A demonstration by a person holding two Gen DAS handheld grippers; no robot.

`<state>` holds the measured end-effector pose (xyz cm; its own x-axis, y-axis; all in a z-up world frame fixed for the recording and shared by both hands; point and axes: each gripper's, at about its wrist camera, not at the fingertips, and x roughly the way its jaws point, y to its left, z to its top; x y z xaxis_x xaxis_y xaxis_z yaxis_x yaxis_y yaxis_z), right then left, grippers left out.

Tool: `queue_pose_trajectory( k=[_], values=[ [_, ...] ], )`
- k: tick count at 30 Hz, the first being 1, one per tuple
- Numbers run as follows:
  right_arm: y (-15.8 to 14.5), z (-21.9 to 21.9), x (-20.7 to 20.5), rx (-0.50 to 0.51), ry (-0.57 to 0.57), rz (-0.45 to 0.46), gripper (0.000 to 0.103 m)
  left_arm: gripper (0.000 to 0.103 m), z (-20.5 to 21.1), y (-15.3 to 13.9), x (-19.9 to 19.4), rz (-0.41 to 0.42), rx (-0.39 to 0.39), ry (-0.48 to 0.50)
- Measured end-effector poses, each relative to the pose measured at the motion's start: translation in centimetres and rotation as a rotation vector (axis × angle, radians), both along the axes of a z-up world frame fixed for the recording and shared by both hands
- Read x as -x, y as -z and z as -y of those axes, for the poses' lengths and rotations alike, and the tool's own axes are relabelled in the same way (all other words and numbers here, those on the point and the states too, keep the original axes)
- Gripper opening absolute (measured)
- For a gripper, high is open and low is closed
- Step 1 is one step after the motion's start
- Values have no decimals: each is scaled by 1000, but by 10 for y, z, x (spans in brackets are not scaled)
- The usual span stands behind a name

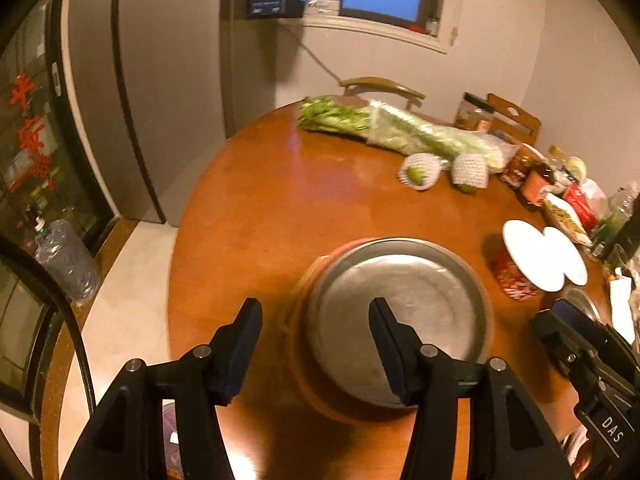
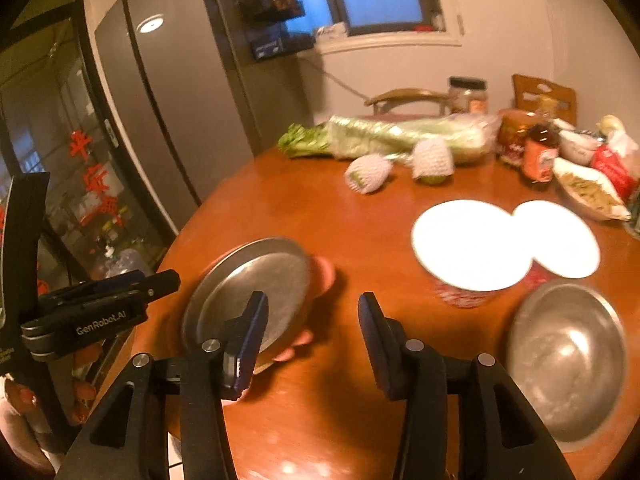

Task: Organize plates and bowls
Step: 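Move the right gripper to the stainless steel bowl rim and grasp it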

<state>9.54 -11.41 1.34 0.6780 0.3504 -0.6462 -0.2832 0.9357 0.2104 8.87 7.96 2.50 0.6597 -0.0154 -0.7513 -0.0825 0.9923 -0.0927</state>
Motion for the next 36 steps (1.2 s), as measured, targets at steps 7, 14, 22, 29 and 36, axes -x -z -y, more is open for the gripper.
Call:
queue_pose_trajectory(
  k=[7, 14, 22, 29, 36],
  values=[
    [-14, 56, 16, 45, 109, 50, 51, 56, 60, -8, -4, 17, -20, 108],
    [-16, 128, 29, 29, 230, 44, 52, 56, 126, -11, -4, 16, -6, 215],
    [-1, 197, 40, 31, 331, 0, 52, 57, 191, -1, -3, -17, 30, 306],
    [21, 225, 39, 43, 342, -65, 52, 57, 229, 16, -6, -56, 39, 331],
    [40, 238, 31, 30, 315, -105, 52, 57, 252, 32, -16, -86, 38, 330]
  ],
)
